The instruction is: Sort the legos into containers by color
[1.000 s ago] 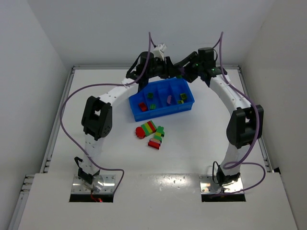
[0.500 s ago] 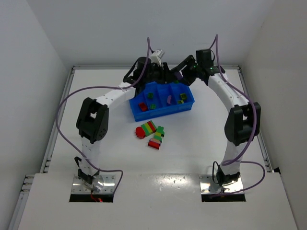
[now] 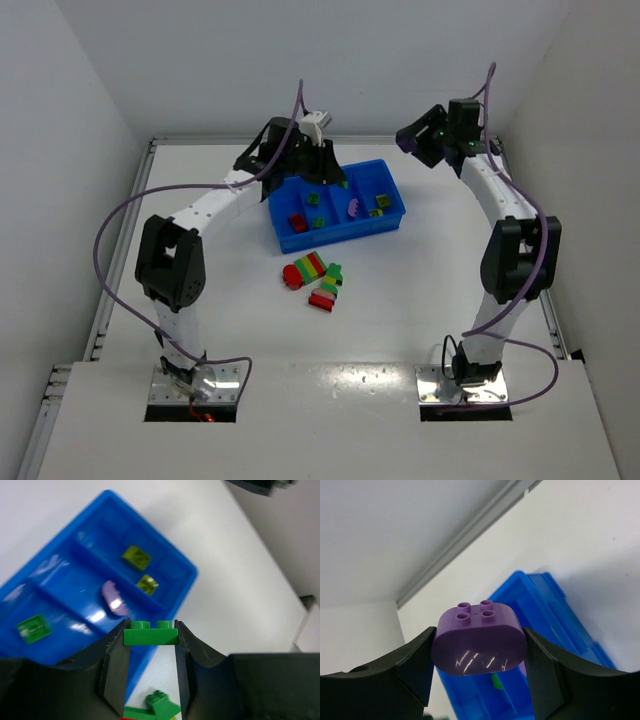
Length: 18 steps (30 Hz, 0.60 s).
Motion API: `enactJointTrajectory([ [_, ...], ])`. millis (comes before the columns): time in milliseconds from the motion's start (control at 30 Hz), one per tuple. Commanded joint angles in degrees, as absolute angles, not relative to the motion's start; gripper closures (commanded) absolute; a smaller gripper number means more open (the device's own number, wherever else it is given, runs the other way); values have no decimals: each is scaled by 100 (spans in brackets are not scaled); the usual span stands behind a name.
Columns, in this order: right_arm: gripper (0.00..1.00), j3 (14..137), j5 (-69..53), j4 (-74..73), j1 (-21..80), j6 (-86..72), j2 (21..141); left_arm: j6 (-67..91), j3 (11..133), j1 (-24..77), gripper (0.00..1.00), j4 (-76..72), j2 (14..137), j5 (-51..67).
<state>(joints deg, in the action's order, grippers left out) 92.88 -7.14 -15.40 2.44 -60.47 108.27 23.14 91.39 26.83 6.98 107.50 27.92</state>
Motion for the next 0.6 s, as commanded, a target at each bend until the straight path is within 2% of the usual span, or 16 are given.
enactJointTrajectory([
  [0,100,8975,-1133,-1107,343,-5389,10363,1575,9763,2584,100,1824,10669,1910],
  [133,100,8728,-1729,-1055,466,-4389,10231,1450,10361,2584,100,2662,11423,1039],
  [500,100,8543,-2391,-932,571,-3226,10046,1503,10608,2531,100,2909,12049,510],
  [567,100,8543,-2443,-932,571,-3094,10046,1503,10608,2531,95,2962,12111,510],
])
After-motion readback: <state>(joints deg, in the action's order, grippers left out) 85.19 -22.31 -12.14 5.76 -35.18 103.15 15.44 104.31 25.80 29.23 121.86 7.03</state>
